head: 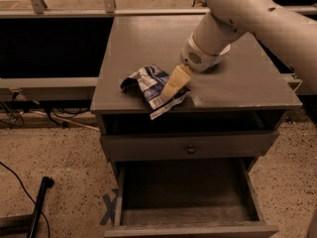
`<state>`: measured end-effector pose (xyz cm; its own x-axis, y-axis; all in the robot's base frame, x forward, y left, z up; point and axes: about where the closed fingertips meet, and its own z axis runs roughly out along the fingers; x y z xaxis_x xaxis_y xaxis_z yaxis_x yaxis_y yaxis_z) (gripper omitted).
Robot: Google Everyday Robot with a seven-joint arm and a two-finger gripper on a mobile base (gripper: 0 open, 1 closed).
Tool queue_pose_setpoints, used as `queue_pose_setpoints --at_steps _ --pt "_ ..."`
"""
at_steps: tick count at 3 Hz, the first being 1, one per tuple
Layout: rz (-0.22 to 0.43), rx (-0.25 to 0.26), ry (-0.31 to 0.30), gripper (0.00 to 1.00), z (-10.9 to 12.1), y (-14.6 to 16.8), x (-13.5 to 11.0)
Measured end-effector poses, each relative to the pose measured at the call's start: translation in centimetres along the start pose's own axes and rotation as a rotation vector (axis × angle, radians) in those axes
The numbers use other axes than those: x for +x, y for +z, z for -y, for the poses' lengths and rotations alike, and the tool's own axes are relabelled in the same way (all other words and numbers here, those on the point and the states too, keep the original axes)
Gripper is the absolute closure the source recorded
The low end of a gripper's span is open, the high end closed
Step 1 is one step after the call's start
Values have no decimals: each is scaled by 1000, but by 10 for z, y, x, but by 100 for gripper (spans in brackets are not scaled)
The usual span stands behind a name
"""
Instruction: Place blue chip bag into middle drawer
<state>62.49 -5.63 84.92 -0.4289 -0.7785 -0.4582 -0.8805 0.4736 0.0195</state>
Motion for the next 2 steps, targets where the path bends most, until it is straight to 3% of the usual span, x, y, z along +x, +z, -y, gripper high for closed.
queue_pose_setpoints --at_steps 2 --pt "65 -45 -4 65 -15 -10 14"
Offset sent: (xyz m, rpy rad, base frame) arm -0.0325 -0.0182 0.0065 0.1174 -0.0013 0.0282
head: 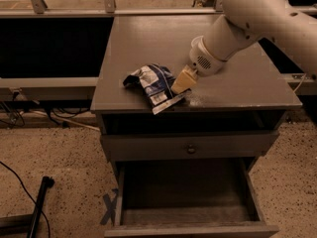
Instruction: Place blue chip bag into middle drawer
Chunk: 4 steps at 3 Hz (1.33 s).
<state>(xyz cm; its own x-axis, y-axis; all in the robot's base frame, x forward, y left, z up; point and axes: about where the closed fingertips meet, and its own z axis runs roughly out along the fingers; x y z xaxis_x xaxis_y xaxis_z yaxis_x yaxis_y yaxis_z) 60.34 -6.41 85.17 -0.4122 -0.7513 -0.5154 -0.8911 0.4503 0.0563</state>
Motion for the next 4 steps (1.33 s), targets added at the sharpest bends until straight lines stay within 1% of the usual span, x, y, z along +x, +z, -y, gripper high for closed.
queue_pose_setpoints --at_steps 1,2,3,4 --pt "39 -14 -36 96 -9 -15 0" --pt "106 -25 -142 100 -17 -45 8" --pt "48 -22 -210 100 -26 -64 73" --pt "-12 -50 -176 100 -37 -49 168"
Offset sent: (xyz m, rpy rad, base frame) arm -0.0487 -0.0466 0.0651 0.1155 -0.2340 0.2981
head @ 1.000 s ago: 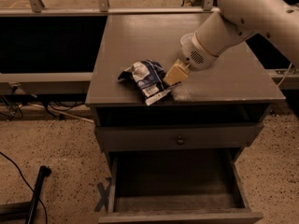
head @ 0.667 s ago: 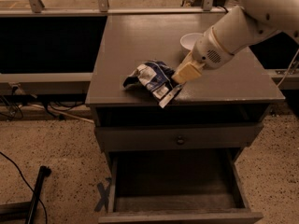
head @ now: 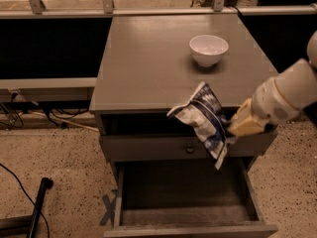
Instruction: Place blue chip bag into middle drawer
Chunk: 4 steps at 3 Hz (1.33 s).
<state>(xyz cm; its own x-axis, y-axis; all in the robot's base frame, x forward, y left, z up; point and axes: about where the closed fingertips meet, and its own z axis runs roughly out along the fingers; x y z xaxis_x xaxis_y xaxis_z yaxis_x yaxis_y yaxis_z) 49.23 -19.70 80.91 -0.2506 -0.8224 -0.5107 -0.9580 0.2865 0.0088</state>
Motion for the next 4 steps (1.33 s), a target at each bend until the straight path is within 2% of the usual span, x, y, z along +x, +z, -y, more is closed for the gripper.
queue_pose_setpoints --at_steps 1,2,3,4 --pt "-89 -79 69 100 -39 37 92" --pt "-89 -79 69 100 -39 37 92" --pt "-75 -90 62 100 -34 45 105" --pt "-2 -117 39 100 -29 79 147"
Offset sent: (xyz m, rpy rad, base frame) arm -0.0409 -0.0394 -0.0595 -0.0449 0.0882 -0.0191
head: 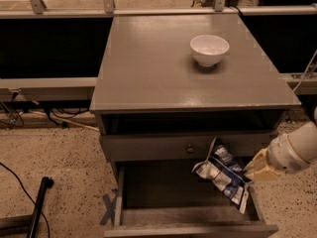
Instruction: Place blue chip bag into middle drawer
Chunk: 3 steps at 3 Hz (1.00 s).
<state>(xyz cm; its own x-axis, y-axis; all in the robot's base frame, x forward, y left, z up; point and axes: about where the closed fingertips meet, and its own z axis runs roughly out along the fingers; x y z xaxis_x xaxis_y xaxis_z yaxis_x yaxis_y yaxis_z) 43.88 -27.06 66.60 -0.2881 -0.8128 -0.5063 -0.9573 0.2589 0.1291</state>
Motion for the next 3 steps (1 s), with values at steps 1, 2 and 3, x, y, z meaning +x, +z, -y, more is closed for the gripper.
queue_pose_setpoints --at_steps 1,2,3 --pt "96 -34 -125 100 9 56 53" --pt "109 -71 -190 100 16 90 70" --pt "128 -96 -212 100 24 116 80"
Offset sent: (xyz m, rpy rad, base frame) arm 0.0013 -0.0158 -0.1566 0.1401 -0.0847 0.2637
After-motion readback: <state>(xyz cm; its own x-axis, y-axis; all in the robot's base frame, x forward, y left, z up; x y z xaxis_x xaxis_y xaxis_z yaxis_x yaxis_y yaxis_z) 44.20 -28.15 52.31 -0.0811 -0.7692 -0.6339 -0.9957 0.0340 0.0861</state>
